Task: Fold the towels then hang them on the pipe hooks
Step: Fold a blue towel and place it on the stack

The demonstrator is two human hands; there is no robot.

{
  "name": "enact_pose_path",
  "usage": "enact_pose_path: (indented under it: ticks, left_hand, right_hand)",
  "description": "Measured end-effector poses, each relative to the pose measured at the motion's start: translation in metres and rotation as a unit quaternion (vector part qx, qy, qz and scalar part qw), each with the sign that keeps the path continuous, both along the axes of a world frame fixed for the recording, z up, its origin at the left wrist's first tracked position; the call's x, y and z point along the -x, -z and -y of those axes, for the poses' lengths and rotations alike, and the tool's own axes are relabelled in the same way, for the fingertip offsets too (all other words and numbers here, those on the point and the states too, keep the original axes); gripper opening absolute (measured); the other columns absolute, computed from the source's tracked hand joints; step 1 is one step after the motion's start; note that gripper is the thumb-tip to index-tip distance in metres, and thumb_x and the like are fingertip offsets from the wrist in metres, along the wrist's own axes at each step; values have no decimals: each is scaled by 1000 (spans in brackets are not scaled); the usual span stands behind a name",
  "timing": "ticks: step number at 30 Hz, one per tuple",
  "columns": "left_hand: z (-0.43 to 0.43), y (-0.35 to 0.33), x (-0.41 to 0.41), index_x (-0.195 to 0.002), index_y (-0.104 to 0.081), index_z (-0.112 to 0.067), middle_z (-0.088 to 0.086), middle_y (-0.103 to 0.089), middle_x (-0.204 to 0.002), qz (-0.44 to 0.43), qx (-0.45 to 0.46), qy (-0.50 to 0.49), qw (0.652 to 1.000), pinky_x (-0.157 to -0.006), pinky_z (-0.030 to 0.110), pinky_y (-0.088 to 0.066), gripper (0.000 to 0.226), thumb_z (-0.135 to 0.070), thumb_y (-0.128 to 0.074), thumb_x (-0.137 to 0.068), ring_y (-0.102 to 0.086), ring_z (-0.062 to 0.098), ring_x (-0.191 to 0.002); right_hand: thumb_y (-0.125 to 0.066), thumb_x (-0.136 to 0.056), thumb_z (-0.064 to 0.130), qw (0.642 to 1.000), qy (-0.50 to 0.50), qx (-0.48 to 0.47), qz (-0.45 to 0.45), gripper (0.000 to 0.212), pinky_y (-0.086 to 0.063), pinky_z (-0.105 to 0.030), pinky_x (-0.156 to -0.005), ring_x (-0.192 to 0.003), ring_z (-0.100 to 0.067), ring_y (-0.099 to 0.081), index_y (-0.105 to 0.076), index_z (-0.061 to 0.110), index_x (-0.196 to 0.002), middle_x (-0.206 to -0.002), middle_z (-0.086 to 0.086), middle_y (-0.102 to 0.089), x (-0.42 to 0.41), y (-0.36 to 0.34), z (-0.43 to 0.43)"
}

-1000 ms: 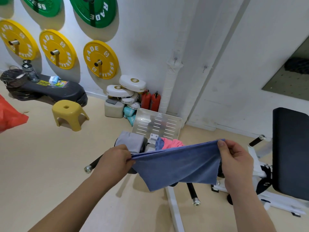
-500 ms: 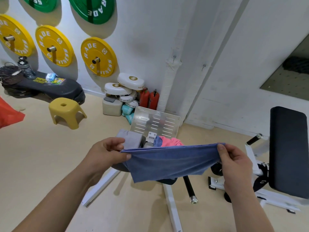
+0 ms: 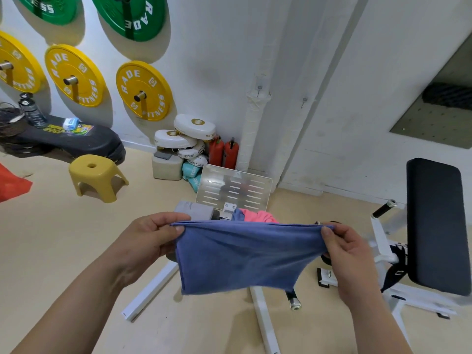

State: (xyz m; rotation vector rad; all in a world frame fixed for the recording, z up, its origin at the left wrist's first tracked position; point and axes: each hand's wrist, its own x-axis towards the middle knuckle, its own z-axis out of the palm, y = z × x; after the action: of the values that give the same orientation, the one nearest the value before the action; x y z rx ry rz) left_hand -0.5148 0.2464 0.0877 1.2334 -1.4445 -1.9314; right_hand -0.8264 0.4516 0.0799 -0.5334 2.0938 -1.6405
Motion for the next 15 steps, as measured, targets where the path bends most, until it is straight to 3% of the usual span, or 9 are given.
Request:
enact_pose_path:
  ticks: [3,6,10,15]
  left_hand:
    - [1,8,3,-110,-77,-11,19,-77,-103,47,26,-13,998,-91,54,-58,22,-3,-58,-100,-70,33,-94]
    - [2,19,8,-116,-74,-18,12,-77,-108,26,36,-56,997,-89,46,-61,25,-5,-58,-101,-73,28,-99]
    - [2,42,8,-111,-75,-11,21,-75,-113,-5,-35,-130,991,-88,46,-59,20,-3,-65,-96,-71,36,-104]
    - [-3,36,12,-107,-76,-2,24,-76,-105,16,-78,-112,991,-77,42,-61,16,-4,-71,-91,-73,36,-91]
  right_hand:
    - [-64,-101,21,1000,-13,-24,14,16,-55,-43,-92,-99,-21,-69,-79,24,-98,-95,2,-79,0,6,0]
    - [-66,-100,22,999,22,-28,17,16,-54,-42,-88,-92,-20,-68,-78,24,-90,-83,5,-78,-3,7,3]
    - [-67,-99,24,999,28,-18,14,12,-48,-34,-83,-86,-18,-66,-77,21,-93,-83,2,-76,-13,5,5]
    - [-67,-98,33,999,43,-6,17,19,-49,-35,-77,-79,-17,-64,-73,18,-89,-83,-2,-74,-17,5,3]
